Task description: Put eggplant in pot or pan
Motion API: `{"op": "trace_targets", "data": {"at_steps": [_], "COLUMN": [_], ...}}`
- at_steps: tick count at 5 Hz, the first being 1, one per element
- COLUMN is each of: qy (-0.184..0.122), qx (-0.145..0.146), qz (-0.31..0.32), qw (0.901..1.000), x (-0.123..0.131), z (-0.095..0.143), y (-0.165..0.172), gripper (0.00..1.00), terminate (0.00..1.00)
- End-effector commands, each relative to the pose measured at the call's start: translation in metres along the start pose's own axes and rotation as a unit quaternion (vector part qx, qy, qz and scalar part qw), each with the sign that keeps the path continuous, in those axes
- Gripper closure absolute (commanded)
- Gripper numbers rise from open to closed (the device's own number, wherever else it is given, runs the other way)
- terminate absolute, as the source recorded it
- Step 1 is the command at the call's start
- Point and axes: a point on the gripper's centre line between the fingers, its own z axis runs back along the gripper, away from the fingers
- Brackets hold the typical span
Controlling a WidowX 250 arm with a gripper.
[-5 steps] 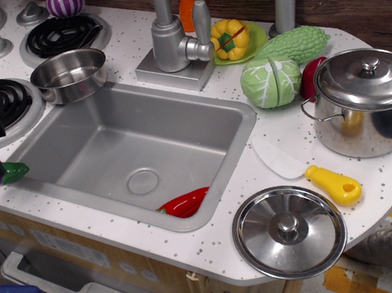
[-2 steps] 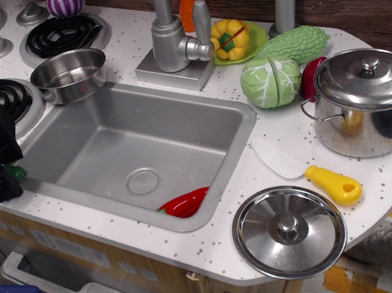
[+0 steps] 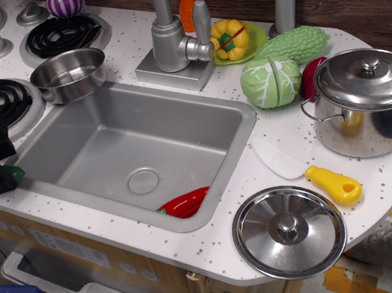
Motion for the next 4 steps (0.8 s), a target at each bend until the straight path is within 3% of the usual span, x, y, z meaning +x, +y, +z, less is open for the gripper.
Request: {"op": "trace_targets", "data": {"at_steps": [1, 2, 3, 4], "qy": [0.004, 0.001, 0.022, 0.042], "qx": [0.007, 0.007, 0.015, 0.033], "qz": [0.002, 0.004, 0.000, -0.016], "qw": [1.0000, 1.0000, 0.9997, 0.9984], "x": [-0.001, 0.001, 0.010, 0.016], "z": [0.002, 0.002, 0.026, 0.059], "y": [-0.001, -0.002, 0.006, 0.015], "gripper": [1.00, 0.00, 1.00, 1.00], "terminate": [0.00, 0.00, 0.00, 0.00]}}
